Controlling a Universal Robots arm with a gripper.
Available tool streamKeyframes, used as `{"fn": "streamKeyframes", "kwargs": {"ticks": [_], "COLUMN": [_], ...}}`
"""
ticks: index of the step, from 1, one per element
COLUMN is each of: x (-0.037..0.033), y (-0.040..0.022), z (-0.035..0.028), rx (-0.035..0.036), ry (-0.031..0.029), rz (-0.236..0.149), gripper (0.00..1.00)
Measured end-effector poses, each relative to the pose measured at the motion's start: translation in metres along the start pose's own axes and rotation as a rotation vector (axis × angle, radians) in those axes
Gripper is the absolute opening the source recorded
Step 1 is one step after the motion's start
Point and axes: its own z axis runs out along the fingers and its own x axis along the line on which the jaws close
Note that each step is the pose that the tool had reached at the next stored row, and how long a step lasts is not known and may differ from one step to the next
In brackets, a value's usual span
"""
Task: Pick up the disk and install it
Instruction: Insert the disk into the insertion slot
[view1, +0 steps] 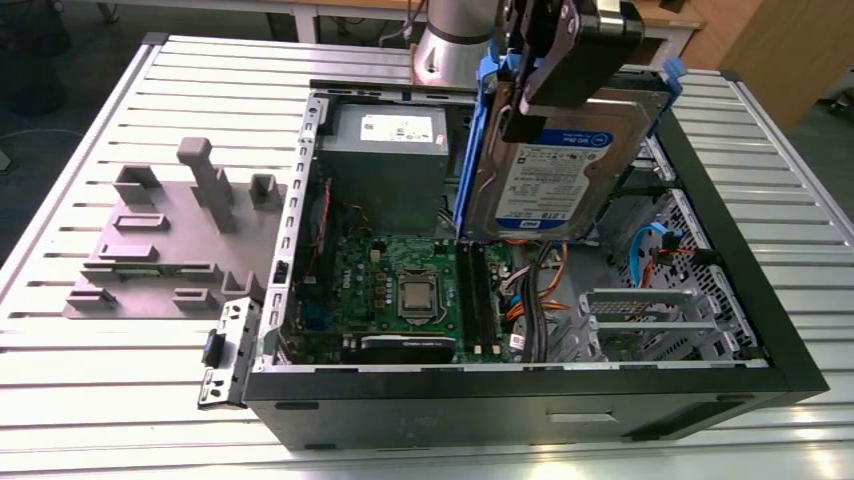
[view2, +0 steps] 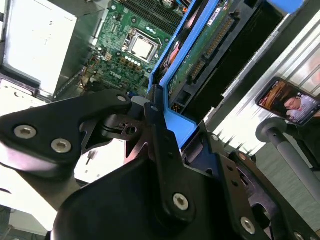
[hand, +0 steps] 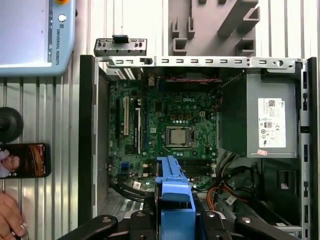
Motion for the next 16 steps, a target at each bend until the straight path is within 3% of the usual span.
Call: {"fn": "streamKeyframes", "kwargs": {"ticks": [5,13,16], "x": [0.0056,0.0055,0.0054], "y": [-0.0044,-0.0262,-0.0297], "z": [0.002,0.003,0.003], "rx": [0.0001,0.0,0.0], "ry": [0.0011,0.0014,0.0013], "rz": [0.0,0.0,0.0], "gripper": [0.36,0.36,0.36]}}
